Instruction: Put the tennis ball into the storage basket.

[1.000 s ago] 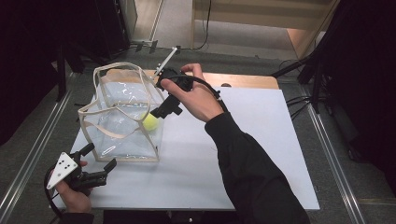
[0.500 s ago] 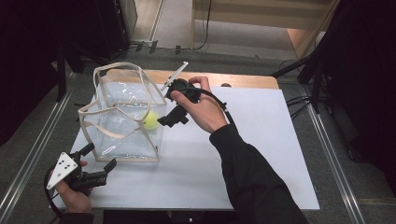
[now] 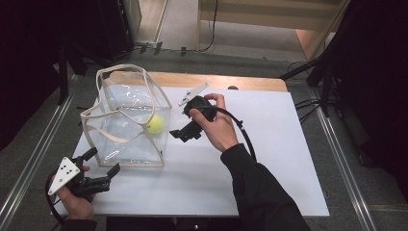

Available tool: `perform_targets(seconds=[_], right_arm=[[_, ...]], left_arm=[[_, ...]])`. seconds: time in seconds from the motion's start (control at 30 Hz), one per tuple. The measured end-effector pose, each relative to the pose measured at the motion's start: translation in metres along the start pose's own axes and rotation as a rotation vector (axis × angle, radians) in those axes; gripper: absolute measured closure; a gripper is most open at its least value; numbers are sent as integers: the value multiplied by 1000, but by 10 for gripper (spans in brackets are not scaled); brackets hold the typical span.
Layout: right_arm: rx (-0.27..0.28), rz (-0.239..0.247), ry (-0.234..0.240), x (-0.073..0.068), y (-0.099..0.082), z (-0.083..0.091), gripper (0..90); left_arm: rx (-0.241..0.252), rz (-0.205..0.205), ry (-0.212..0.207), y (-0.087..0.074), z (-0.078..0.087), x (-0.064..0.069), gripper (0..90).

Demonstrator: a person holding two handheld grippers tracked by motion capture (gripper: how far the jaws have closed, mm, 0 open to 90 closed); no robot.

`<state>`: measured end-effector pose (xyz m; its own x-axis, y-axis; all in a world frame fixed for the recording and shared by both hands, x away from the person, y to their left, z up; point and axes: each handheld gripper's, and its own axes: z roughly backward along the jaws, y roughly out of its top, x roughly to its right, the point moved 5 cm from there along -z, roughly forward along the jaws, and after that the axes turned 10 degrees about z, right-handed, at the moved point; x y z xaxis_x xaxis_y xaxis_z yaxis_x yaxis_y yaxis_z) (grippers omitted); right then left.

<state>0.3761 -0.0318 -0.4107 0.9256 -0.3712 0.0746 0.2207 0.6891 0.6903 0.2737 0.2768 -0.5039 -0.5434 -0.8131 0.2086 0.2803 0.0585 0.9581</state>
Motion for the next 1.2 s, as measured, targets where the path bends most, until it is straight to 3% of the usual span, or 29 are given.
perform_targets(seconds=[0.2, 0.8, 1.2], right_arm=[[32, -12, -32, -3, -22, -3, 0], [141, -114, -93, -4, -90, -5, 0], [172, -171, -150, -8, -134, 3, 0]], left_arm=[[-2, 0, 1, 0, 0, 0, 13], [1, 1, 3, 0, 0, 1, 13], [-1, -4, 3, 0, -1, 1, 13]])
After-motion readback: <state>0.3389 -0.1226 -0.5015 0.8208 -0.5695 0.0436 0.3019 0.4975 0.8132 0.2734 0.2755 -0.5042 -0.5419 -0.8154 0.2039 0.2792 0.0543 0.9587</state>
